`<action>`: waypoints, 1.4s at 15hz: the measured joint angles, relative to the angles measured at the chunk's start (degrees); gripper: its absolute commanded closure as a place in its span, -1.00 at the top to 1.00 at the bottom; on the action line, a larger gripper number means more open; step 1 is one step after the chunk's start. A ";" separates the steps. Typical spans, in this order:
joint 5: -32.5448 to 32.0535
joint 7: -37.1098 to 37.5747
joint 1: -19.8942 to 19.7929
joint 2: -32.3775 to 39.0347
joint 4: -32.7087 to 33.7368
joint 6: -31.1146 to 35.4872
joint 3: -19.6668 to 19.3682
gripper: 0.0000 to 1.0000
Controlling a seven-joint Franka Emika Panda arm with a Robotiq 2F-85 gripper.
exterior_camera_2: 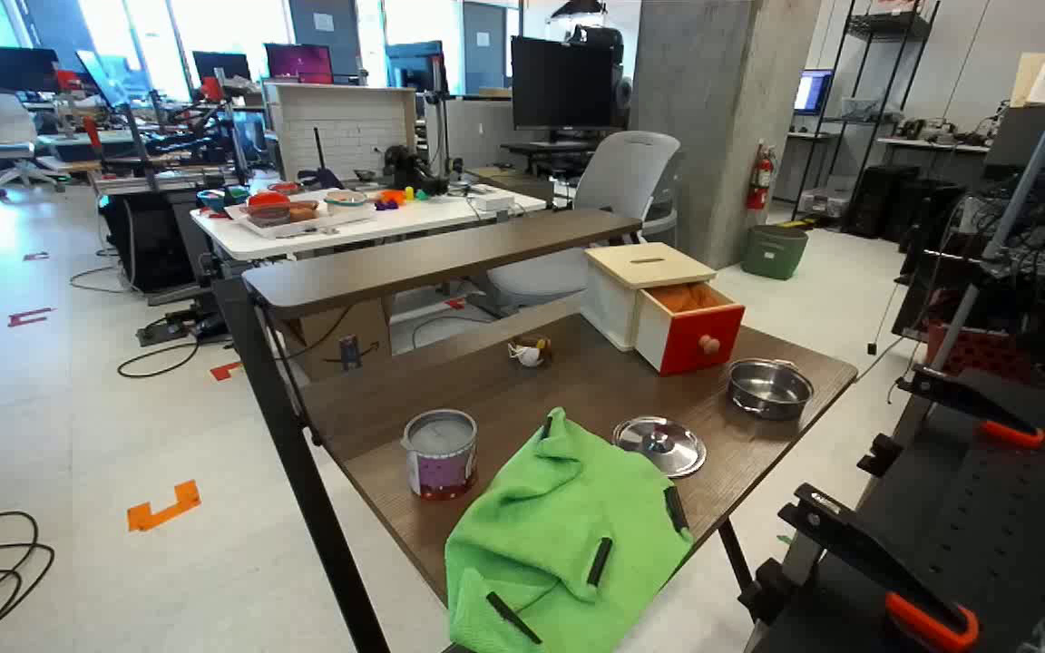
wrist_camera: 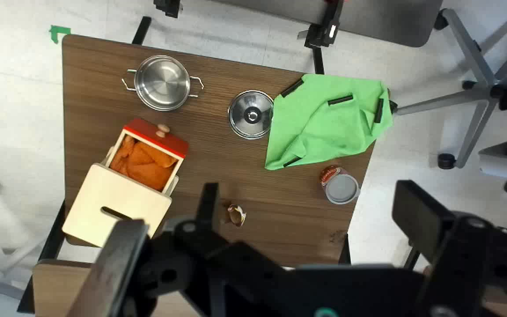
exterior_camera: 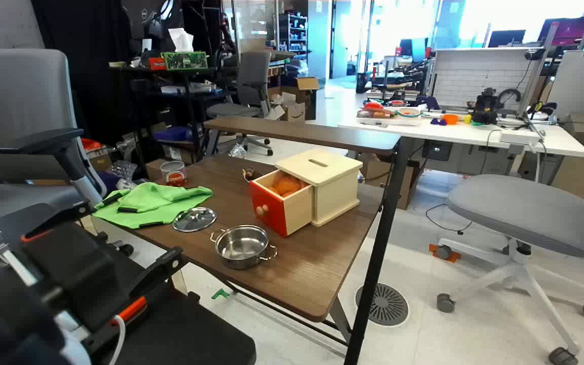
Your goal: Put the silver lid on the silver pot
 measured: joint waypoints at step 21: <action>-4.60 0.93 -1.74 12.79 -17.70 28.50 0.12 1.00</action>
